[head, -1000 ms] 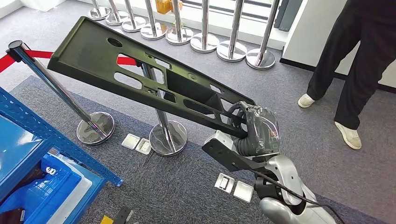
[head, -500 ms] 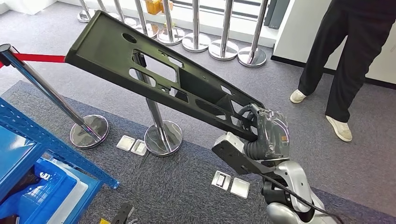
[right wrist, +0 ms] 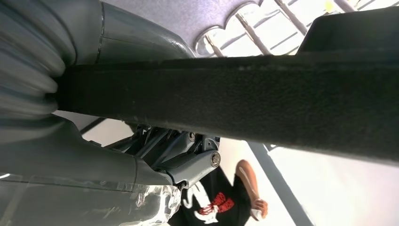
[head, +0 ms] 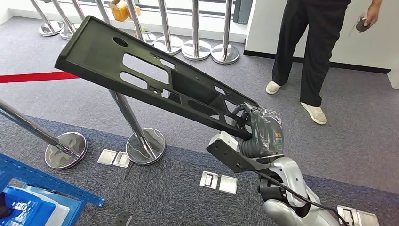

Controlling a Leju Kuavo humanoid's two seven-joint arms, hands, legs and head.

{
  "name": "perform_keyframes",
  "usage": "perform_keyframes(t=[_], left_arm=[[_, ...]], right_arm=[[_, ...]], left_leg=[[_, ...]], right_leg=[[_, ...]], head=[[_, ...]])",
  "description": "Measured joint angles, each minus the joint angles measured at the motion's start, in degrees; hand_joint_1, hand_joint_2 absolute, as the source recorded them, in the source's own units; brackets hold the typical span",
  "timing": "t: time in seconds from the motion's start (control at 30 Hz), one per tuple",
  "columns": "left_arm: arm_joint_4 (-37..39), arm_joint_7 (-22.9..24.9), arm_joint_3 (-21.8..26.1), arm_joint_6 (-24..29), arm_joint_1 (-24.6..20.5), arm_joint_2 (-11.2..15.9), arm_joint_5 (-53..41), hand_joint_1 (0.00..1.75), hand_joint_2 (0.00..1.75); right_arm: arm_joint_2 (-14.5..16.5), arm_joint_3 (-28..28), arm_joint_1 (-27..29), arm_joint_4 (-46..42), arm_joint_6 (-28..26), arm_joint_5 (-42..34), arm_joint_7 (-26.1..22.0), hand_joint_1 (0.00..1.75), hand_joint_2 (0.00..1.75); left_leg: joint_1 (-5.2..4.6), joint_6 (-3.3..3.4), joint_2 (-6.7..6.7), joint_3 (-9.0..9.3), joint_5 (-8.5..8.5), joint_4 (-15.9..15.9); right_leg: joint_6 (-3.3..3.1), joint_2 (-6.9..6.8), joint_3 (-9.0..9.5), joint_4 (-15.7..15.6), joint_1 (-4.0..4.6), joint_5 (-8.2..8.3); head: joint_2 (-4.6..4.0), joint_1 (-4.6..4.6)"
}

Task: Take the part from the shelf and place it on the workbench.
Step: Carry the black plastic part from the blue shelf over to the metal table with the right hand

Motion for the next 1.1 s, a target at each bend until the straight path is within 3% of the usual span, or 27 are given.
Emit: perform_keyframes(t=[0.07, 0.13, 0.2, 0.27, 0.3, 0.33, 0.37, 0.43, 0.5, 0.6, 0.67, 0.77, 0.8, 0.83, 0.87, 0.97, 1.03, 1.1], left_arm=[[0.0, 0.0, 0.1, 0.0, -0.1, 0.1, 0.0, 0.0, 1.75], [0.0, -0.1, 0.1, 0.0, -0.1, 0.1, 0.0, 0.0, 1.75], [0.0, -0.2, 0.2, 0.0, -0.2, 0.1, 0.0, 0.0, 1.75], [0.0, -0.2, 0.2, 0.0, -0.1, 0.2, 0.0, 0.0, 1.75], [0.0, -0.2, 0.2, 0.0, -0.1, 0.2, 0.0, 0.0, 1.75], [0.0, -0.2, 0.2, 0.0, -0.1, 0.2, 0.0, 0.0, 1.75], [0.0, -0.3, 0.2, 0.0, -0.1, 0.2, 0.0, 0.0, 1.75], [0.0, -0.3, 0.2, 0.0, -0.2, 0.2, 0.0, 0.0, 1.75], [0.0, -0.3, 0.2, 0.1, -0.4, 0.3, 0.0, 0.0, 1.75], [0.0, -0.3, 0.2, 0.1, -0.5, 0.3, 0.0, 0.0, 1.75], [0.0, -0.3, 0.3, 0.1, -0.6, 0.3, 0.0, 0.0, 1.75], [0.0, -0.3, 0.5, 0.1, -0.6, 0.3, -0.1, 0.0, 1.75], [0.0, -0.3, 0.5, 0.2, -0.5, 0.3, -0.2, 0.0, 1.75], [0.0, -0.3, 0.5, 0.2, -0.4, 0.3, -0.4, 0.0, 1.75], [0.0, -0.3, 0.5, 0.2, -0.4, 0.3, -0.5, 0.0, 1.75], [0.0, -0.3, 0.6, 0.3, -0.5, 0.4, -0.5, 0.0, 1.75], [0.0, -0.3, 0.6, 0.2, -0.5, 0.4, -0.6, 0.0, 1.75], [0.0, -0.3, 0.6, 0.2, -0.5, 0.4, -1.0, 0.0, 1.75]], right_arm=[[0.0, 0.0, 0.1, 0.0, 0.0, 0.0, 0.1, 1.75, 1.75], [0.0, 0.0, 0.1, 0.0, 0.0, 0.0, 0.1, 1.75, 1.75], [0.0, 0.0, 0.0, 0.0, 0.0, 0.0, 0.1, 1.75, 1.75], [0.0, 0.0, 0.1, 0.0, 0.0, 0.0, 0.1, 1.75, 1.75], [0.0, 0.0, 0.1, 0.0, 0.0, 0.0, 0.1, 1.75, 1.75], [0.0, 0.0, 0.2, 0.0, 0.0, 0.0, 0.1, 1.75, 1.75], [0.0, 0.0, 0.2, 0.0, 0.0, 0.0, 0.1, 1.75, 1.75], [0.0, 0.0, 0.1, 0.0, 0.0, 0.0, 0.1, 1.75, 1.75], [0.0, 0.0, 0.0, -0.1, 0.0, 0.1, 0.1, 1.75, 1.75], [0.0, 0.0, -0.1, -0.1, -0.1, 0.1, 0.1, 1.75, 1.75], [0.1, 0.0, -0.3, -0.1, -0.1, 0.2, 0.1, 1.75, 1.75], [0.2, 0.0, -0.7, -0.1, -0.1, 0.2, 0.1, 1.75, 1.75], [0.2, 0.0, -0.7, -0.1, -0.1, 0.2, 0.1, 1.75, 1.75], [0.2, 0.0, -0.7, -0.1, 0.0, 0.2, 0.1, 1.75, 1.75], [0.2, 0.0, -0.7, -0.1, 0.0, 0.2, 0.1, 1.75, 1.75], [0.2, 0.0, -0.8, -0.1, 0.0, 0.1, 0.1, 1.75, 1.75], [0.2, 0.0, -0.9, -0.1, -0.1, 0.0, 0.1, 1.75, 1.75], [0.2, 0.0, -0.8, -0.1, -0.1, 0.0, 0.1, 1.75, 1.75]], left_leg=[[-0.18, 0.3, 0.4, 0.12, 0.14, -0.7], [0.02, 0.84, 1.37, 0.45, 0.69, -1.6], [0.22, 1.26, 2.42, 0.67, 1.14, -2.4], [0.19, 1.43, 3.39, 0.57, 1.16, -2.4], [0.2, 1.41, 3.87, 0.53, 1.12, -2.3], [0.24, 1.35, 4.34, 0.53, 1.05, -2.2], [0.32, 1.22, 4.76, 0.55, 0.92, -2.0], [0.39, 0.7, 5.44, 0.54, 0.43, -1.4], [0.23, 0.06, 5.93, 0.41, -0.03, -0.8], [0.34, -0.67, 6.42, 0.39, -0.26, -0.5], [0.61, -1.24, 5.31, -0.31, -1.99, 1.6], [0.69, -1.56, 3.5, -4.72, -7.22, 11.9], [0.67, -1.5, 3.36, -6.06, -7.98, 14.6], [0.64, -1.34, 3.27, -6.57, -7.62, 15.5], [0.61, -1.11, 3.16, -6.08, -6.2, 14.2], [0.53, -0.3, 1.21, -1.47, -0.5, 3.3], [0.33, -0.11, 0.12, -0.22, 0.32, -0.1], [0.24, 0.17, 0.72, -0.11, 0.51, -0.7]], right_leg=[[0.61, 0.84, -0.22, -0.2, -0.14, 0.28], [1.09, 0.11, -0.65, 0.8, -0.06, -0.56], [1.45, -1.99, -2.73, 5.7, 0.05, -3.69], [1.89, -3.17, -6.0, 12.9, -0.13, -7.07], [2.09, -3.39, -6.92, 15.1, -0.31, -7.6], [2.27, -3.58, -6.83, 15.2, -0.48, -7.05], [2.42, -3.84, -5.58, 12.9, -0.65, -5.5], [2.58, -5.17, -1.47, 5.0, -0.71, -2.09], [2.09, -5.91, 0.64, 0.4, -0.54, -0.8], [1.01, -5.05, 0.42, 0.0, -0.26, -0.65], [0.37, -4.46, 0.4, -0.3, -0.32, -0.33], [-0.05, -3.55, 0.37, -0.4, -0.25, -0.15], [-0.07, -3.13, 0.38, -0.4, -0.17, -0.15], [-0.07, -2.66, 0.4, -0.4, -0.1, -0.15], [-0.07, -2.17, 0.45, -0.3, -0.06, -0.15], [0.04, -0.73, 0.58, -0.2, -0.03, -0.17], [0.45, 0.06, 0.29, -0.2, -0.16, -0.06], [1.09, 0.7, 0.05, -0.3, -0.36, 0.13]], head=[[0.0, -0.05], [0.0, 0.16], [0.0, 0.79], [0.0, 1.36], [0.0, 1.59], [0.0, 1.82], [0.0, 2.04], [0.0, 2.55], [0.0, 2.76], [0.0, 2.27], [0.0, 1.91], [-0.01, 0.92], [-0.01, 0.74], [-0.01, 0.64], [0.0, 0.56], [0.0, 0.38], [0.0, 0.38], [0.0, 0.43]])
